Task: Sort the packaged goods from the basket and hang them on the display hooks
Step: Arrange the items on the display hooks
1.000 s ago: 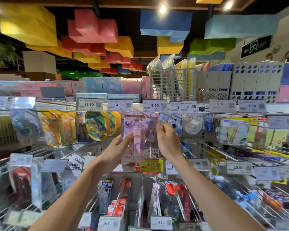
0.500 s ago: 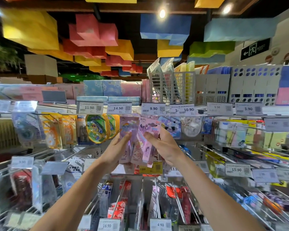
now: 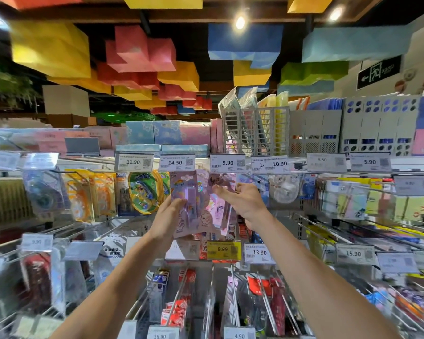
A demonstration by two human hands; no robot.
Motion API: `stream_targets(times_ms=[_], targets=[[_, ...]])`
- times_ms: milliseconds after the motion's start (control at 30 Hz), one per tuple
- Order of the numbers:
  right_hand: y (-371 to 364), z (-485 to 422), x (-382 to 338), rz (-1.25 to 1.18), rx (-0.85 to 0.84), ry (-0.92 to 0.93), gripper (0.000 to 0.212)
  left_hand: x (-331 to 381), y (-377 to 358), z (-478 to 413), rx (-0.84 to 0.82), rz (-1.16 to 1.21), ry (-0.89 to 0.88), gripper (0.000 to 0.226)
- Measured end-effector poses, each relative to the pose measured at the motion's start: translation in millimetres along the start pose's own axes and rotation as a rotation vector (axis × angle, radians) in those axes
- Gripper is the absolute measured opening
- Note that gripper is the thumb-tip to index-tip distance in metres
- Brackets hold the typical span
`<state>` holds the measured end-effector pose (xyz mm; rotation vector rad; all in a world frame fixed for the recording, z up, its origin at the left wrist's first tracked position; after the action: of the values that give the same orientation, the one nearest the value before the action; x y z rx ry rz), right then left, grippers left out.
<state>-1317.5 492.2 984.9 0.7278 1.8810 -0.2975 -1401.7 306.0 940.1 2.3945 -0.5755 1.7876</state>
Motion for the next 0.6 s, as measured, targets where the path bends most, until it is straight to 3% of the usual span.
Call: stream_targets(times_ms=[100,167,300,400,467,533,600], targets=[[3.4,-6.4,8.9,-0.019,0.086,-0.078,0.043,-2.3,8.8,-2.8,0.041,-0.051,0.005,0.031],[4.3,-10.1,11.6,0.010,0.138,-0.120,0.038,-0.8,8.9,-1.5,-0.002,-0.063,-0.032,0.023],[7.2,-13.9,14.3,0.329,0.194,-0.113,0.056,1.3,11.7,-0.1,-0.030,-0.034,-0.084,0.021],[13.1,-7.5,11.4,0.623,0.292,0.023,0.062,4.8,10.7,1.5,-0.030,-0.015,-0.093,0.020],[17.5,4.8,-2.0,0.526,0.395,0.186,0.050,6.8,8.2,0.8,-0.043,-0.012,-0.114,0.029],[8.1,14.0,-13.0,0.305,0.244,0.353,0.036,9.6,2.0,3.6,-0.067,-0.009,-0.120,0.040],[-9.7,26.8,-17.5,0.252,-0.003,0.449,0.040,10.1,-9.2,4.2,-0.108,-0.043,-0.133,0.038]])
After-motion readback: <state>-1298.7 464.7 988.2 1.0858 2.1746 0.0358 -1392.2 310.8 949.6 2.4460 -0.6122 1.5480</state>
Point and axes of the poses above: each hand's wrist, its own z-axis away from the middle knuckle, its own y-axis out of the back of the hand, x = y × z, the point moved 7 cm from there along -z, towards the middle knuckle, and after that the axes turned 5 degrees about x, right-handed, at the moved point
